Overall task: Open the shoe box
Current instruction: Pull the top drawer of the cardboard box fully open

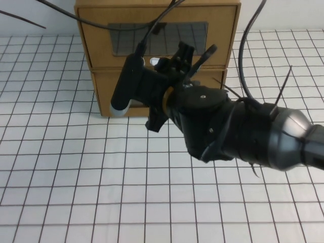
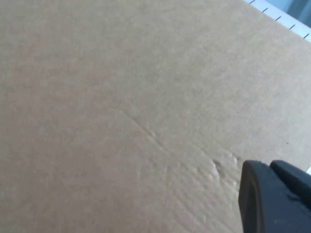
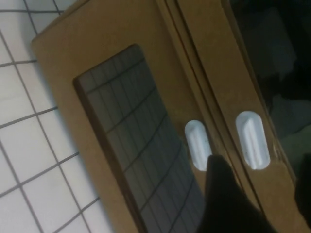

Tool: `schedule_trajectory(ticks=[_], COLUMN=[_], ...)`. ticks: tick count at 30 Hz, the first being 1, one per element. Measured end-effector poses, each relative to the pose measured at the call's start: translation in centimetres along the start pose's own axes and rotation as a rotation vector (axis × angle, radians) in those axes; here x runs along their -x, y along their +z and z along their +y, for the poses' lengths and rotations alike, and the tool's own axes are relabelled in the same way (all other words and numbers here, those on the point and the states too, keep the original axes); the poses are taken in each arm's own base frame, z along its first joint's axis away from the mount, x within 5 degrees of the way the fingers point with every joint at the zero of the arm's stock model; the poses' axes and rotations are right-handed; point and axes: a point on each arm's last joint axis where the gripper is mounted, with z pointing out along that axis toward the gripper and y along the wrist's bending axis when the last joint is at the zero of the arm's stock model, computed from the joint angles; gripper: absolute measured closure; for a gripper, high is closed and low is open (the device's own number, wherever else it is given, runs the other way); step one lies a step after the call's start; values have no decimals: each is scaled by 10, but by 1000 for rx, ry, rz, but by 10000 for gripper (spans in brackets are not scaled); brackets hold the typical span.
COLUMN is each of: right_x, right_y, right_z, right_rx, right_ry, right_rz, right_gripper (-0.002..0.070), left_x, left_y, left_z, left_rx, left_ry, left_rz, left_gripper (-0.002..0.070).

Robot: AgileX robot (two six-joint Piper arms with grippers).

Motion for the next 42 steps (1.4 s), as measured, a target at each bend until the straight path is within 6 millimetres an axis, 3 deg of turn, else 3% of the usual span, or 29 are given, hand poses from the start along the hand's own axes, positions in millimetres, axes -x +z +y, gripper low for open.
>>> schedule_trajectory(ticks=[12, 18, 28, 42], right_x=[-1, -5, -6, -17], right_y=[22, 29, 47, 67], right_z=[8, 10, -7, -4], right_rx=[-25, -37, -82, -65], right_ry=[-118, -172, -156, -159], right_rz=[23, 27, 27, 43], right_gripper=[385, 390, 409, 437], left_x=[-1, -6, -10, -11], left_y=[0, 11, 17, 14], left_z=[0, 4, 9, 15], left_rx=[-2, -6, 0, 11], left_ry=[-3, -13, -20, -22], left_rz=[5, 26, 41, 40], left_gripper=[677, 678, 678, 678])
